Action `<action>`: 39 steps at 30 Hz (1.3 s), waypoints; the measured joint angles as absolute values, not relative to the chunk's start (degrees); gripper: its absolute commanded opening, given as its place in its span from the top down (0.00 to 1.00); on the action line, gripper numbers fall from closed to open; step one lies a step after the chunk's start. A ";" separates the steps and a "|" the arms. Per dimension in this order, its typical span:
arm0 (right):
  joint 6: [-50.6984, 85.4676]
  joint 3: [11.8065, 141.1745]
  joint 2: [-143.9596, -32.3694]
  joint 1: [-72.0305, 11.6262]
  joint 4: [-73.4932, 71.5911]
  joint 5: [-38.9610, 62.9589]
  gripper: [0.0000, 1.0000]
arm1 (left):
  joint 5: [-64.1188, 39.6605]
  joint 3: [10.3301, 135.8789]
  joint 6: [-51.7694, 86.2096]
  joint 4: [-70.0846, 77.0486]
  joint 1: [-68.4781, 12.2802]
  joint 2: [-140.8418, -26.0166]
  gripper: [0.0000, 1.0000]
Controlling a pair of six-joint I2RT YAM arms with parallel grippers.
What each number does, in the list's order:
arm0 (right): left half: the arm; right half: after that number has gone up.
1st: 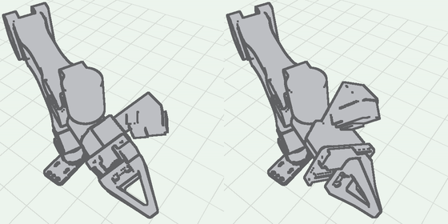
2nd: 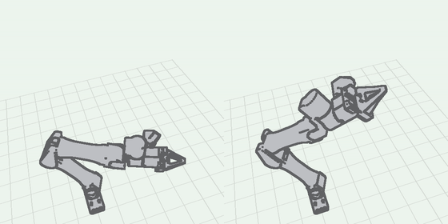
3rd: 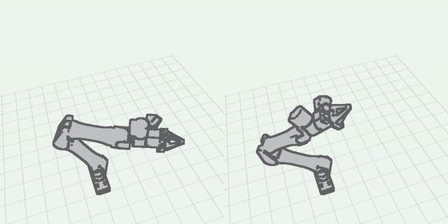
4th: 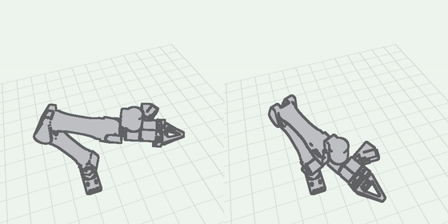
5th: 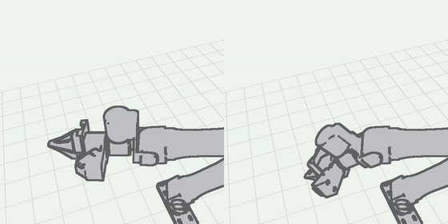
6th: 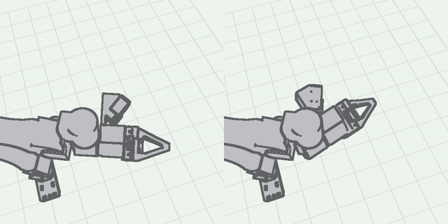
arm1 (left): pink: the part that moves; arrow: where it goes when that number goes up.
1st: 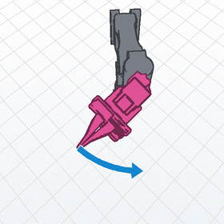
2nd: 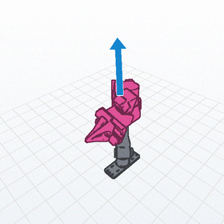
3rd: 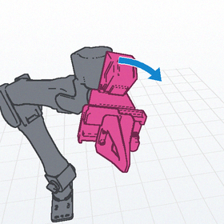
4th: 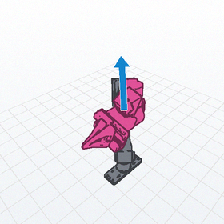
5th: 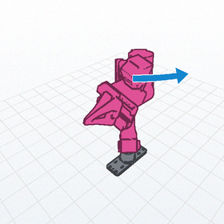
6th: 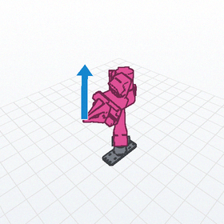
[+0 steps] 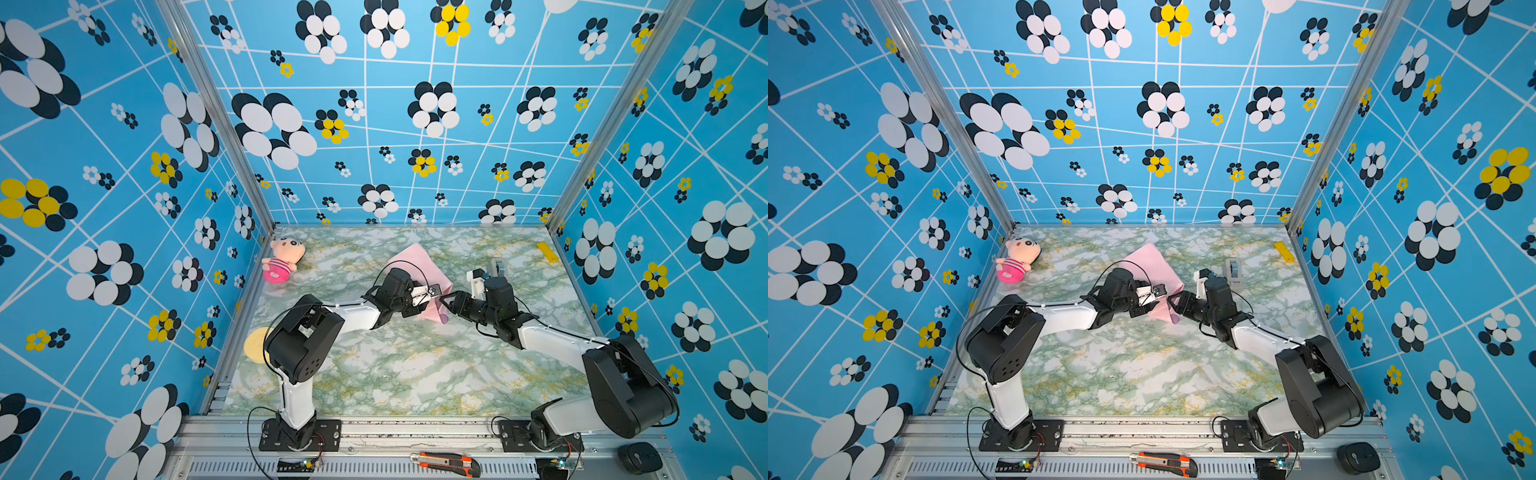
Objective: Wrap a gift box in wrapping paper
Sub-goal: Fifth fold the wrapping paper around the gift box.
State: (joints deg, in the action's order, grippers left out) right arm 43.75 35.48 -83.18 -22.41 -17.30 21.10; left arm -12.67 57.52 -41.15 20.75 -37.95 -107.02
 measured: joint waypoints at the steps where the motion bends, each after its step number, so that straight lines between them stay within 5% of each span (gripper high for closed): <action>1: 43.77 35.44 -83.74 -22.20 -16.43 21.02 0.47 | -12.67 57.52 -41.15 20.75 -37.95 -107.02 0.49; 19: 48.95 40.71 -97.56 -24.43 -19.64 21.39 0.70 | -12.43 57.52 -41.15 20.75 -38.04 -107.02 0.49; 25: 49.47 43.09 -99.26 -24.43 -19.99 22.61 0.53 | -12.40 57.52 -41.17 20.75 -38.04 -107.02 0.49; 31: 49.58 39.79 -93.60 -24.36 -17.58 24.34 0.53 | -12.40 57.52 -41.19 20.75 -38.04 -107.02 0.50; 39: 47.57 39.68 -89.65 -22.55 -13.39 23.94 0.87 | -12.40 57.52 -41.17 20.75 -38.04 -107.02 0.50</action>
State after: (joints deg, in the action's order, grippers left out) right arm 47.57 39.68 -89.65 -22.55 -13.39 23.94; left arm -12.40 57.52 -41.17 20.75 -38.04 -107.02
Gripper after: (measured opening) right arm 0.178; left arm 0.504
